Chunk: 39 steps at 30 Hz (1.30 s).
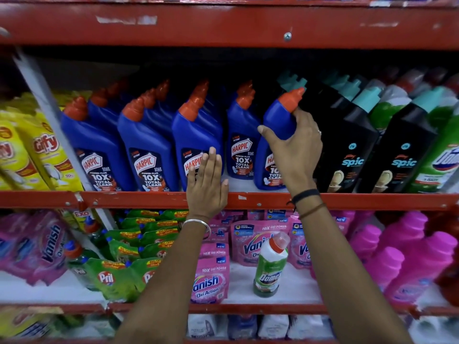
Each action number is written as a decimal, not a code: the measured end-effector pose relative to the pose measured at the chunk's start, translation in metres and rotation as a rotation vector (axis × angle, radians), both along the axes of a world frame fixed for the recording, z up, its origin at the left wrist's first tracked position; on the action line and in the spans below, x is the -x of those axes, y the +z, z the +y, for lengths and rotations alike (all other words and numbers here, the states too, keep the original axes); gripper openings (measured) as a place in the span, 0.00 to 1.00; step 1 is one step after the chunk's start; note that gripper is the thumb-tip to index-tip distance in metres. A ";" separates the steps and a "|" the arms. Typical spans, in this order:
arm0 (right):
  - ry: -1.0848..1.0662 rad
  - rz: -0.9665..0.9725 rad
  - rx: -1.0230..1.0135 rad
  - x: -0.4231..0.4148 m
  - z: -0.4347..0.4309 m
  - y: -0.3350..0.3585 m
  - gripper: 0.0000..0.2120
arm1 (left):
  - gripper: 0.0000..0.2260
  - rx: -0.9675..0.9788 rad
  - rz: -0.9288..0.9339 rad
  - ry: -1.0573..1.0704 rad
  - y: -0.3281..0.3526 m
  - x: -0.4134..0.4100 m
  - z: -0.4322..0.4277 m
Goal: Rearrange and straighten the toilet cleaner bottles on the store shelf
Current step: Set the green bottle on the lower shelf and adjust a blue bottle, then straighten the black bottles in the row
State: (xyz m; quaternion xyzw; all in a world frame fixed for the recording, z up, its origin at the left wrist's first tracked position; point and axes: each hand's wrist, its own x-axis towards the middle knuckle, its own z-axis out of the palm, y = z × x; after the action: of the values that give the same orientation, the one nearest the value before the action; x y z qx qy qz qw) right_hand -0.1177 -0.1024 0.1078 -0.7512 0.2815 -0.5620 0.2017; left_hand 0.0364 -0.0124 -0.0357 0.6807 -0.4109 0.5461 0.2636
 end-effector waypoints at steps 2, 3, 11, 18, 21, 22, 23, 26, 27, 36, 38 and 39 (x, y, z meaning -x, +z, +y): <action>0.023 0.004 0.015 -0.009 0.008 0.004 0.26 | 0.26 -0.004 0.001 -0.001 0.000 0.000 0.000; 0.033 0.009 0.019 -0.014 0.012 0.004 0.25 | 0.26 -0.004 0.000 -0.001 0.000 0.000 0.000; 0.008 0.122 0.063 -0.040 0.026 -0.014 0.28 | 0.27 0.002 0.015 -0.025 -0.001 -0.001 0.000; 0.044 0.159 0.119 -0.028 0.028 -0.020 0.31 | 0.28 -0.011 0.019 -0.007 -0.001 -0.002 0.001; 0.071 -0.087 0.111 0.006 0.015 -0.018 0.26 | 0.30 -0.009 0.013 0.005 -0.002 -0.002 0.001; 0.033 -0.177 0.140 0.019 0.005 -0.016 0.24 | 0.30 -0.001 0.013 0.008 -0.002 -0.002 0.001; -0.027 -0.255 0.167 0.036 -0.009 -0.013 0.22 | 0.29 0.004 0.015 0.007 -0.001 0.000 -0.001; -0.222 -0.388 0.172 0.077 -0.059 -0.006 0.20 | 0.27 0.013 0.017 0.005 -0.003 -0.001 -0.001; -0.284 -0.396 0.155 0.090 -0.078 -0.007 0.19 | 0.27 0.015 0.018 0.004 -0.002 0.000 -0.002; -0.388 0.116 -0.040 0.139 -0.155 -0.022 0.38 | 0.27 0.026 0.018 0.025 -0.002 0.001 -0.004; -0.420 0.137 -0.018 0.139 -0.155 -0.022 0.38 | 0.27 0.027 0.016 0.030 -0.002 0.001 -0.004; -0.429 0.141 -0.015 0.139 -0.154 -0.020 0.38 | 0.27 0.030 0.016 0.031 -0.002 0.001 -0.004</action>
State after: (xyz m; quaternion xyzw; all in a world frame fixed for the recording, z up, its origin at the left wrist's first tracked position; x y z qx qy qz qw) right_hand -0.2569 -0.2566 0.0881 -0.7100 0.4523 -0.5360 0.0633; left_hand 0.0356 -0.0162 -0.0377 0.6874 -0.3900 0.5508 0.2684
